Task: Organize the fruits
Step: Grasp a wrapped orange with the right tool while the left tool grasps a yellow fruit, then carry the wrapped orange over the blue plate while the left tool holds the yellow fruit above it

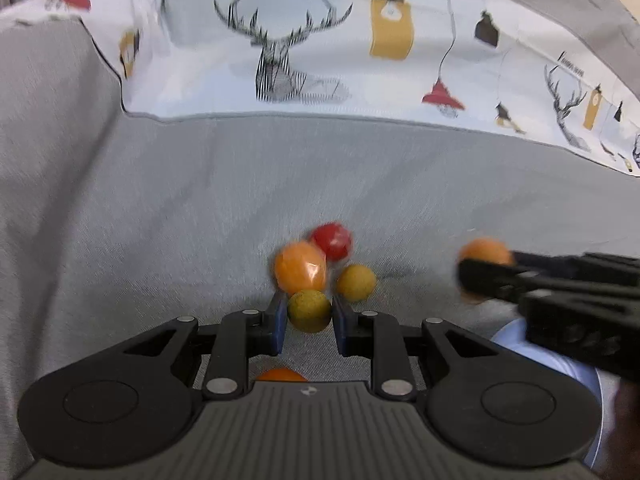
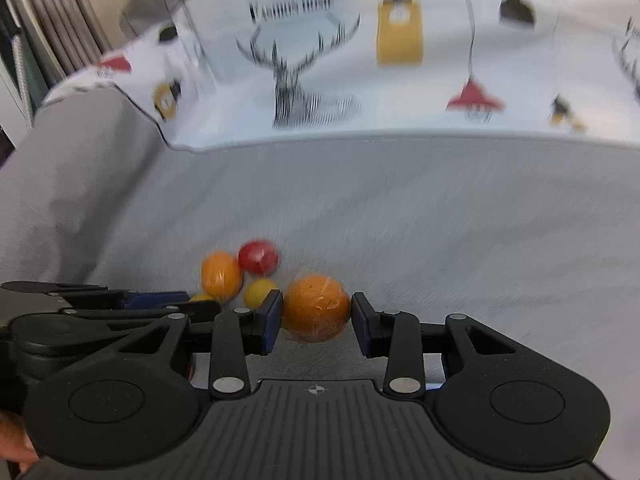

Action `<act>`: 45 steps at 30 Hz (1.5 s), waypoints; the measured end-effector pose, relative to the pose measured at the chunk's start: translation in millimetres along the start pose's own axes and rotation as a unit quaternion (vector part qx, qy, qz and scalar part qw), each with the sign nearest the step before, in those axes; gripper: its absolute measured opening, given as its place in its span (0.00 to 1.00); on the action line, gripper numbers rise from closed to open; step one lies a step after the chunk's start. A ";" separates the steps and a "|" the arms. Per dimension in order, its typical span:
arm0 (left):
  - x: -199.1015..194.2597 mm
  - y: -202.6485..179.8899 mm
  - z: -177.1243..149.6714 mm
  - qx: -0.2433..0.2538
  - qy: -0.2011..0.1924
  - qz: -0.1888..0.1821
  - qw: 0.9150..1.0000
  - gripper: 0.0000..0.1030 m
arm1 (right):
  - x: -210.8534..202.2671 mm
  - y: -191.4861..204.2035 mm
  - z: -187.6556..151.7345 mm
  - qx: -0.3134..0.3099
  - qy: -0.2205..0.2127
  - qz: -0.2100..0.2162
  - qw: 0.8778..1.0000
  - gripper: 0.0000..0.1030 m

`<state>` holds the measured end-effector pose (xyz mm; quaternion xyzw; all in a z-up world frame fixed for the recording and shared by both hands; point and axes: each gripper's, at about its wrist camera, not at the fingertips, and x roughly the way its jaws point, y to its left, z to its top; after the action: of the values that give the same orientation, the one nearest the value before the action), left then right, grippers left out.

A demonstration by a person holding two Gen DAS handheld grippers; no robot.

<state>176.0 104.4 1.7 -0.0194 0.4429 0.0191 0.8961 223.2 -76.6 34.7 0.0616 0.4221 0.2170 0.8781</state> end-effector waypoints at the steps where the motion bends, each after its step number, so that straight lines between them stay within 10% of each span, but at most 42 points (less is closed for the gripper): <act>1: -5.6 -0.4 -1.1 0.002 -0.009 -0.001 1.000 0.25 | -7.3 -1.7 1.2 -0.001 -0.007 -0.004 1.000 0.38; 11: -76.0 -21.5 -4.3 0.014 -0.111 -0.051 0.992 0.26 | -141.8 -24.7 -24.6 0.010 -0.129 -0.031 0.991 0.38; 16: -111.5 -40.2 -14.2 0.025 -0.137 -0.080 0.987 0.26 | -146.7 -51.6 -55.2 0.061 -0.103 -0.049 0.992 0.38; 28: -129.1 -95.7 -60.8 0.111 -0.113 -0.093 0.983 0.26 | -159.0 -46.6 -63.8 0.069 -0.114 -0.063 0.989 0.38; 45: -112.8 -93.0 -66.4 0.085 -0.056 -0.084 0.991 0.26 | -161.2 -48.9 -66.0 0.048 -0.117 -0.080 0.989 0.38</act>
<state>59.7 6.2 52.8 0.0204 0.3886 -0.0928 0.9165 100.0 -195.3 93.6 0.0945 0.3296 0.1173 0.9320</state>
